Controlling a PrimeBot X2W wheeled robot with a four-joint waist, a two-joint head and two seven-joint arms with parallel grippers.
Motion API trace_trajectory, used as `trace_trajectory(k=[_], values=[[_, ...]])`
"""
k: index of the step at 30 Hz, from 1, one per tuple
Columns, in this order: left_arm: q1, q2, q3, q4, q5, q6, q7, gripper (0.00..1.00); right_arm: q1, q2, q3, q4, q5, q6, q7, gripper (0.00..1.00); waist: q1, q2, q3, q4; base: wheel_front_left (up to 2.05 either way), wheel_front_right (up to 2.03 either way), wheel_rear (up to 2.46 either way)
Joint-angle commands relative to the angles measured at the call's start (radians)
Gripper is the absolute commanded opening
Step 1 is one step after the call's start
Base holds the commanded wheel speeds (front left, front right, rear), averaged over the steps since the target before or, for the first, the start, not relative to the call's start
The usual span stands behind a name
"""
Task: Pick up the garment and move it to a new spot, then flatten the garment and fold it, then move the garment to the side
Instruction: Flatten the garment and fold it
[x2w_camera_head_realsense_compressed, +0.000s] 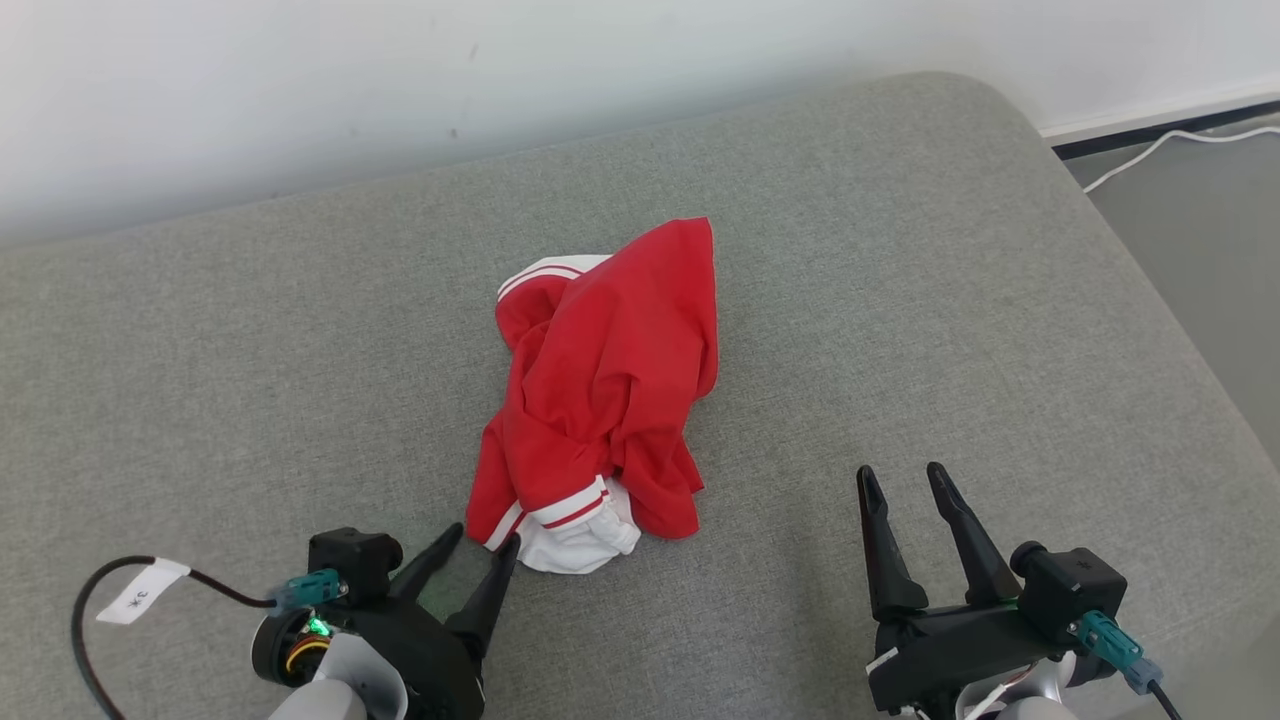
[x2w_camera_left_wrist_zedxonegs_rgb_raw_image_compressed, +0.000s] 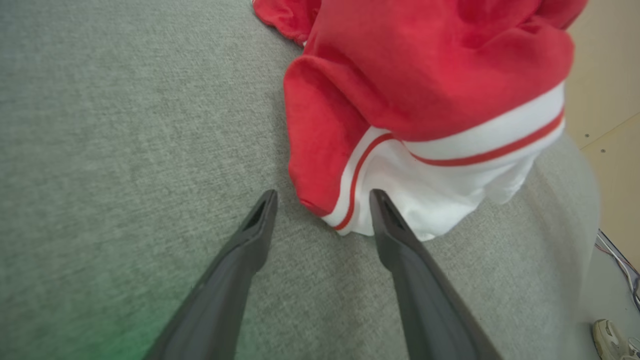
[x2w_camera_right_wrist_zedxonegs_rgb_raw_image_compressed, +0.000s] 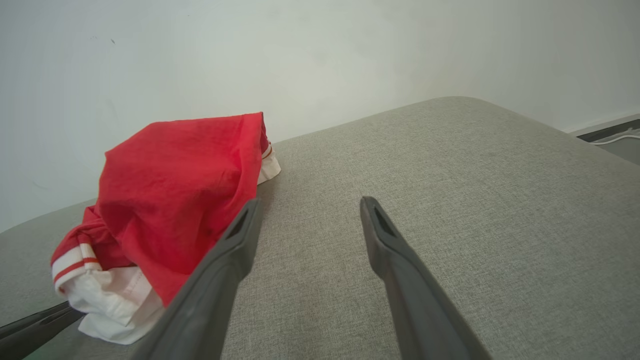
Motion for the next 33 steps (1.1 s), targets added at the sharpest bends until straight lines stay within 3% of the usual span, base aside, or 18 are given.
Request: trace_trajectory(k=[1, 2, 8, 15, 24, 33], values=[[-0.006, 0.004, -0.007, 0.012, 0.011, -0.006, -0.008, 0.26, -0.005, 0.000, 0.003, 0.003, 0.006, 0.001, -0.005, 1.00, -0.0001, 0.0000, 0.000, -0.002, 0.00, 0.00, 0.00], [-0.010, 0.004, -0.013, 0.016, 0.016, -0.005, -0.014, 0.00, -0.004, 0.000, 0.004, 0.004, 0.007, 0.001, -0.006, 1.00, -0.0001, 0.0000, 0.000, -0.002, 0.00, 0.00, 0.00], [-0.026, 0.002, -0.006, 0.008, 0.024, -0.001, -0.061, 0.00, 0.019, 0.000, -0.008, 0.008, 0.009, 0.001, -0.008, 1.00, -0.0001, 0.0000, -0.013, 0.026, 0.00, 0.00, 0.00], [-0.022, 0.046, 0.025, -0.074, 0.014, 0.025, -0.063, 0.00, 0.023, 0.000, -0.016, 0.016, 0.016, 0.001, -0.013, 1.00, -0.0001, 0.0000, -0.041, 0.098, 0.00, 0.00, 0.00], [0.030, 0.160, 0.080, -0.261, 0.016, 0.100, -0.007, 0.00, 0.035, 0.000, -0.027, 0.026, 0.021, 0.001, -0.019, 1.00, -0.0001, 0.0000, -0.053, 0.186, 0.00, 0.00, 0.00], [0.134, 0.275, 0.121, -0.443, 0.026, 0.177, 0.044, 0.00, 0.031, 0.000, -0.034, 0.032, 0.022, 0.001, -0.024, 1.00, -0.0001, 0.0000, -0.045, 0.214, 0.00, 0.00, 0.00]])
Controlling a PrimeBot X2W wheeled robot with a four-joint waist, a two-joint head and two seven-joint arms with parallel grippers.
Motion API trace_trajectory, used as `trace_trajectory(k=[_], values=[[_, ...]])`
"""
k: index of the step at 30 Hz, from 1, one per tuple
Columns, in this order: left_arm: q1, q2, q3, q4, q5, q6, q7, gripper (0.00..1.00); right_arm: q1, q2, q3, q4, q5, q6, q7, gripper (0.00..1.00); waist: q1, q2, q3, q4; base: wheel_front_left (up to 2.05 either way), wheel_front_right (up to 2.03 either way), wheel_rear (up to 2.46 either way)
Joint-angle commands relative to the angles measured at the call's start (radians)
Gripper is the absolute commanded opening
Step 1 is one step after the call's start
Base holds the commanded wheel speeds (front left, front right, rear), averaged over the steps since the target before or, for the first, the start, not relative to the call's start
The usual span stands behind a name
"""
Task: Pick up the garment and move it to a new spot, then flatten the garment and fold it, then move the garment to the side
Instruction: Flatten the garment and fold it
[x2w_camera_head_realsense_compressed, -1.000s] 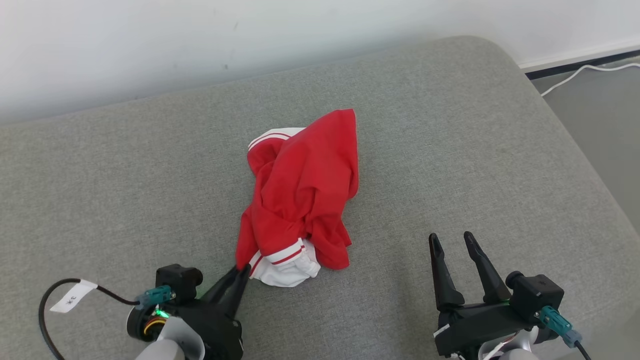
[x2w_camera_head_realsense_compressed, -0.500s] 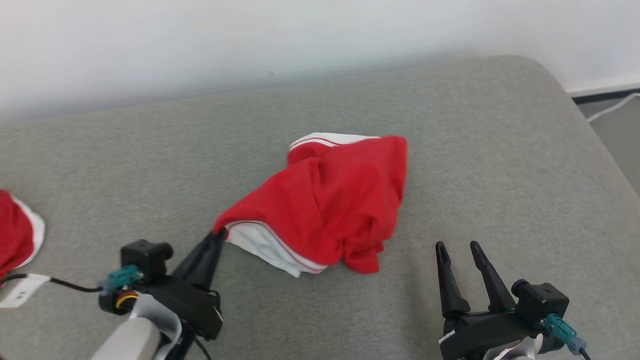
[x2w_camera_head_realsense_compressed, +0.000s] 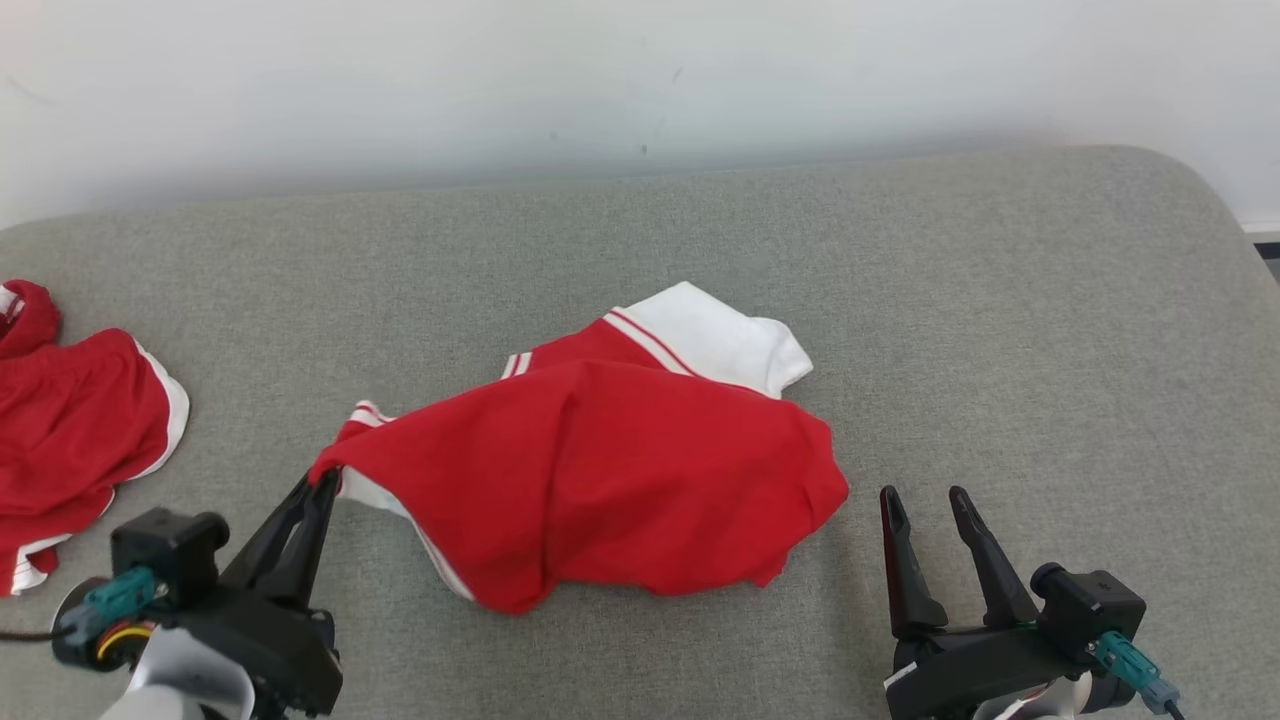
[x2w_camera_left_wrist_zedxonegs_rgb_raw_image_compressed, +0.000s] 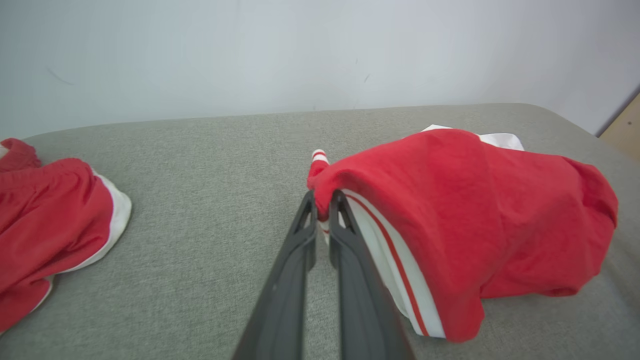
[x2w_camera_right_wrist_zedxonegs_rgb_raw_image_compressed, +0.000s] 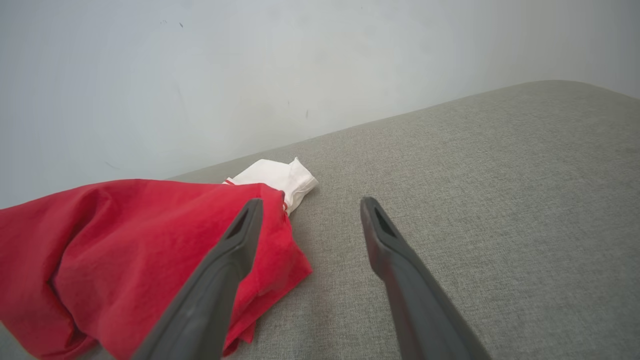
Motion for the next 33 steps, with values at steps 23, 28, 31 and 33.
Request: trace_trajectory(k=[23, 28, 31, 33], values=[[0.244, 0.012, 0.004, -0.120, -0.045, 0.099, -0.015, 0.00, 0.024, 0.000, -0.022, 0.017, -0.013, 0.001, 0.005, 1.00, 0.0000, 0.0000, -0.030, 0.037, 0.00, 0.00, 0.00], [0.306, 0.022, 0.011, -0.172, -0.045, 0.139, -0.007, 0.00, 0.033, 0.000, -0.026, 0.008, -0.017, 0.001, 0.013, 1.00, 0.0000, 0.0000, -0.040, 0.056, 0.00, 0.00, 0.00], [0.344, 0.025, 0.013, -0.197, -0.053, 0.157, -0.005, 0.00, 0.036, 0.000, -0.026, 0.005, -0.018, 0.001, 0.017, 1.00, 0.0000, 0.0000, -0.041, 0.061, 0.00, 0.00, 0.00], [0.369, 0.026, 0.018, -0.205, -0.058, 0.168, -0.008, 0.00, 0.037, 0.000, -0.026, 0.002, -0.019, 0.001, 0.020, 1.00, 0.0000, 0.0000, -0.041, 0.065, 0.00, 0.00, 0.00]])
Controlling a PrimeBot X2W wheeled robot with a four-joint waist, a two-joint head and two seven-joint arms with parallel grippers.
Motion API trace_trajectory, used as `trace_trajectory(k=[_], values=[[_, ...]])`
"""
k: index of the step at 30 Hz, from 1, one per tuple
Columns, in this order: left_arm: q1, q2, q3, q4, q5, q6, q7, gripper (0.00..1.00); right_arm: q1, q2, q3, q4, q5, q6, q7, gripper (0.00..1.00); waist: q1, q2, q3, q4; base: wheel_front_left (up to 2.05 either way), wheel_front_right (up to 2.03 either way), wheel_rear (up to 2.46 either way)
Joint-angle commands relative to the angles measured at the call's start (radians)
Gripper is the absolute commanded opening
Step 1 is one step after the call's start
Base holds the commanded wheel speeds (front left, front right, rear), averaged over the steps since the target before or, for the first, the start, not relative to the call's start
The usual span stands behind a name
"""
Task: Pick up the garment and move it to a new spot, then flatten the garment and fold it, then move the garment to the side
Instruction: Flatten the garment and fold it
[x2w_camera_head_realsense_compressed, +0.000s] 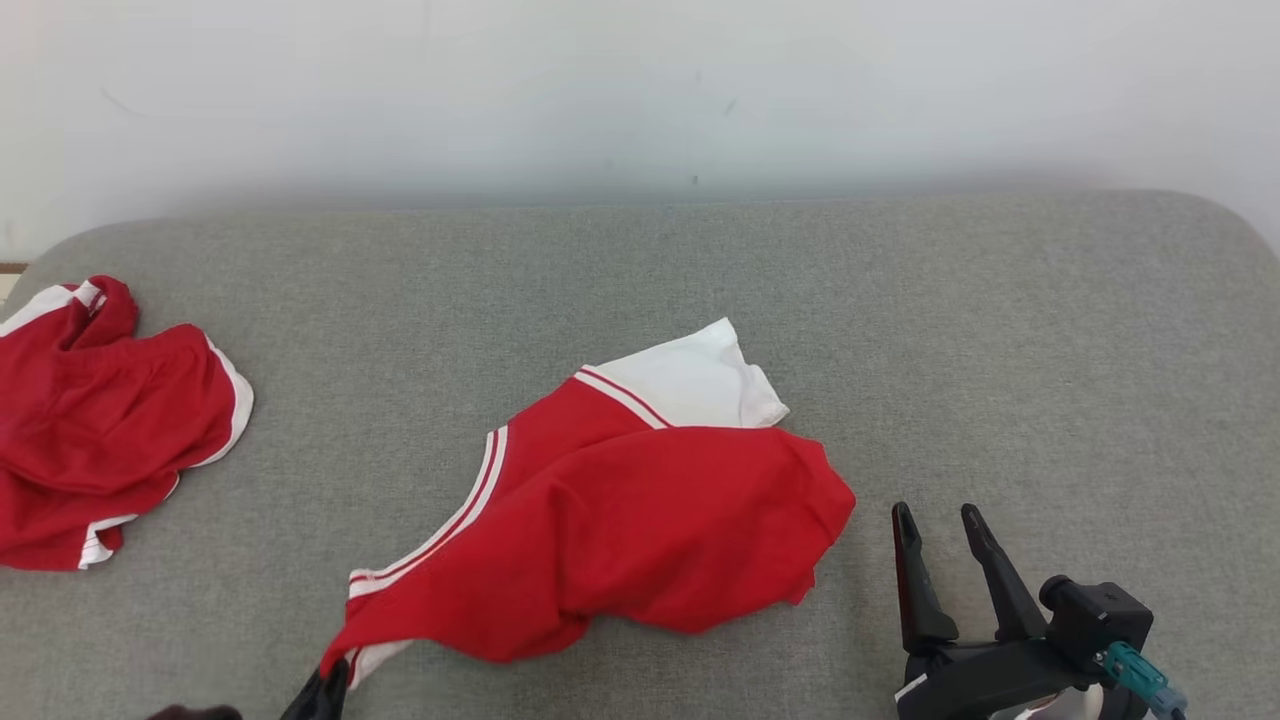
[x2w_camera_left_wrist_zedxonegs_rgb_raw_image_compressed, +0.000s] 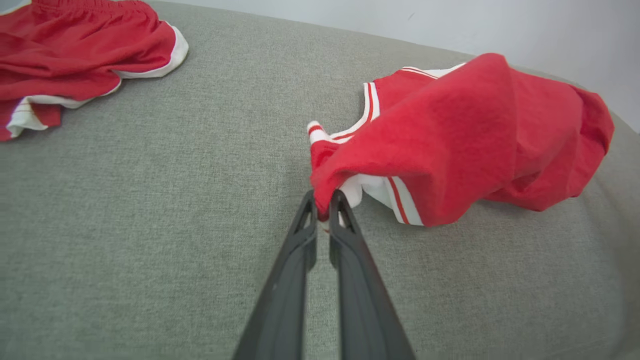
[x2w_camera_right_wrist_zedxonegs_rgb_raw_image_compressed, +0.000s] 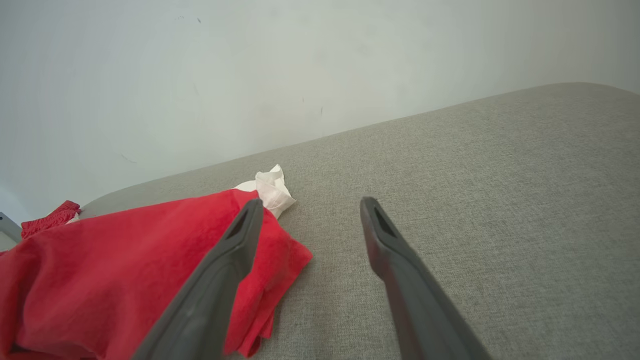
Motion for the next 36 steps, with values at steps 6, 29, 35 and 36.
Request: trace_trajectory(k=[6, 29, 35, 36], values=[[0.081, 0.004, 0.017, -0.005, -0.018, 0.032, -0.019, 0.00, 0.018, 0.000, -0.001, -0.008, -0.013, 0.001, 0.009, 1.00, 0.0001, 0.0000, 0.001, 0.008, 0.00, 0.00, 0.00], [0.047, 0.001, 0.053, -0.100, -0.005, 0.044, -0.087, 1.00, 0.010, 0.000, -0.005, -0.010, -0.001, 0.001, 0.007, 1.00, 0.0001, 0.0000, 0.019, 0.039, 0.00, 0.00, 0.00], [-0.027, 0.022, 0.058, -0.089, -0.005, 0.034, -0.037, 1.00, -0.006, -0.001, 0.009, -0.004, 0.004, 0.001, 0.007, 1.00, 0.0001, 0.0000, 0.037, 0.020, 0.00, 0.00, 0.00], [-0.042, 0.024, 0.058, -0.081, -0.006, 0.032, -0.030, 1.00, -0.010, 0.000, 0.009, -0.002, 0.004, 0.001, 0.006, 1.00, 0.0001, 0.0000, 0.040, 0.015, 0.00, 0.00, 0.00]])
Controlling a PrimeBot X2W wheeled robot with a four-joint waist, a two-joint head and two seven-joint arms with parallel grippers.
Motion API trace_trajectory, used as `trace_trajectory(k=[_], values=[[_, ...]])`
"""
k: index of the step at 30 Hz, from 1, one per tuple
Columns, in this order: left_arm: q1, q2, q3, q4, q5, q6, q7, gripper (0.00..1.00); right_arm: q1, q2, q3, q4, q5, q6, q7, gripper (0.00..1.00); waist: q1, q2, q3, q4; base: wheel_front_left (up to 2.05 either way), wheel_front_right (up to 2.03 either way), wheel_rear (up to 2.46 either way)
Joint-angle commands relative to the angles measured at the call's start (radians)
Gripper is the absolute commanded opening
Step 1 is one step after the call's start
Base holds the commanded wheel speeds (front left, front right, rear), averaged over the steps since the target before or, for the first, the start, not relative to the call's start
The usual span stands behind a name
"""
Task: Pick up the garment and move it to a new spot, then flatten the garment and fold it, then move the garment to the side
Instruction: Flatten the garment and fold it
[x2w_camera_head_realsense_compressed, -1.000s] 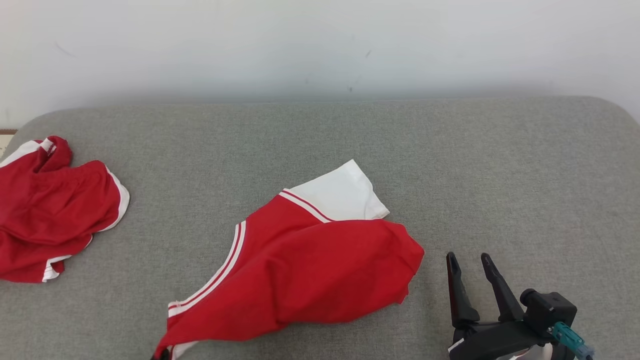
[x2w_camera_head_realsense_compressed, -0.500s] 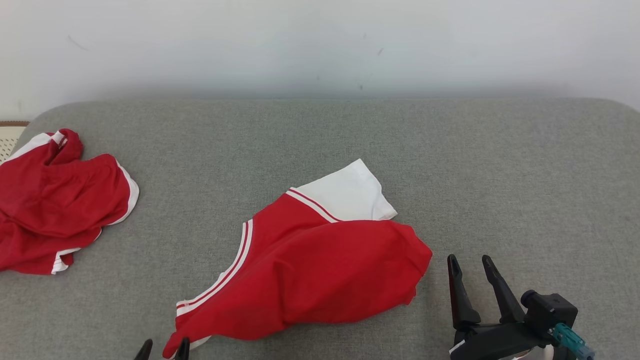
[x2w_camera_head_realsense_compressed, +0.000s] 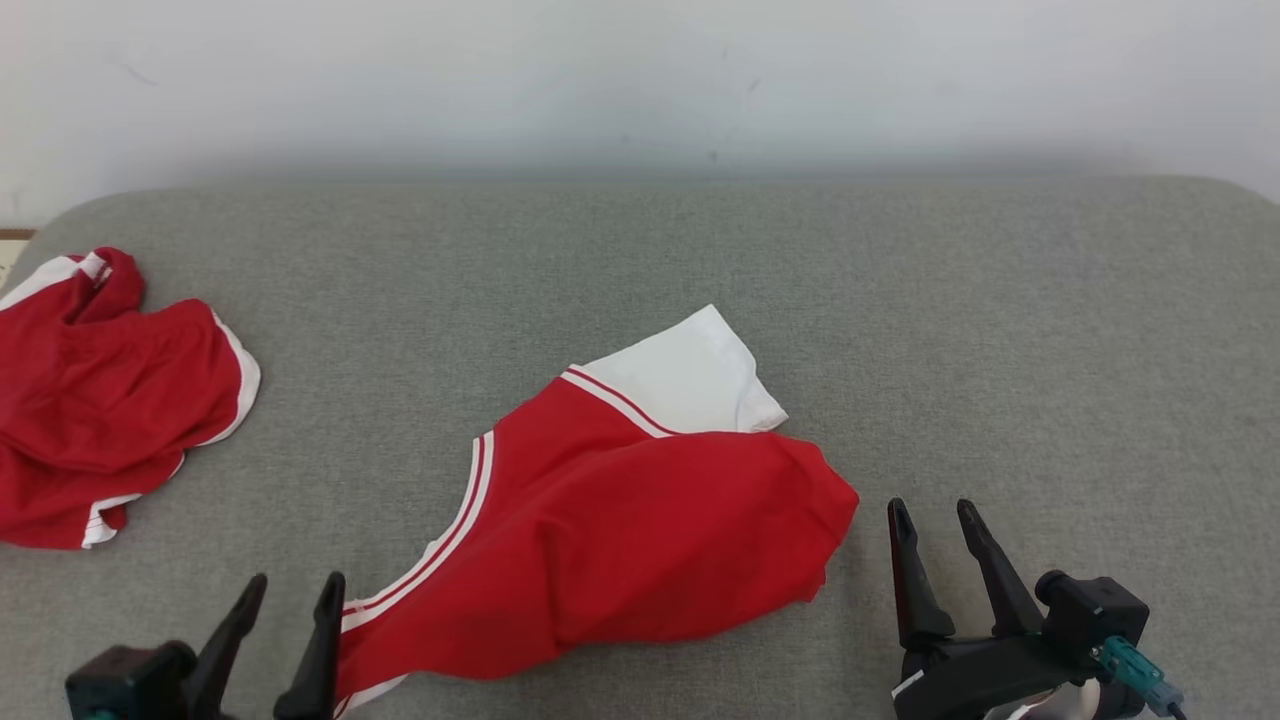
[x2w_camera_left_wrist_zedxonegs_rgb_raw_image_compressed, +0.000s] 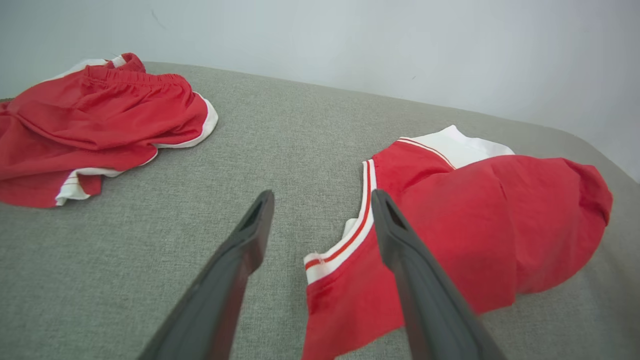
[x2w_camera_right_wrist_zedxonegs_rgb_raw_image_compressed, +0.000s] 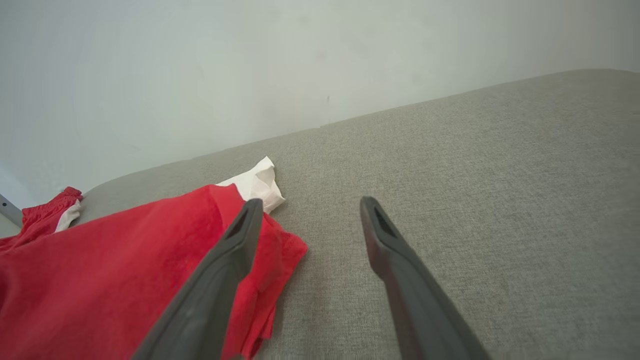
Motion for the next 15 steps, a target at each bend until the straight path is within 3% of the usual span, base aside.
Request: trace_trajectory(k=[1, 15], values=[[-0.024, 0.002, 0.004, 0.013, -0.009, -0.005, 0.005, 1.00, -0.008, 0.000, 0.001, 0.005, 0.009, 0.001, -0.006, 1.00, 0.0000, -0.0001, 0.012, -0.015, 0.00, 0.00, 0.00], [-0.066, 0.007, -0.016, 0.178, -0.073, -0.023, 0.128, 1.00, -0.025, 0.000, 0.004, 0.025, 0.018, 0.001, -0.027, 1.00, 0.0000, -0.0001, 0.056, -0.087, 0.00, 0.00, 0.00]])
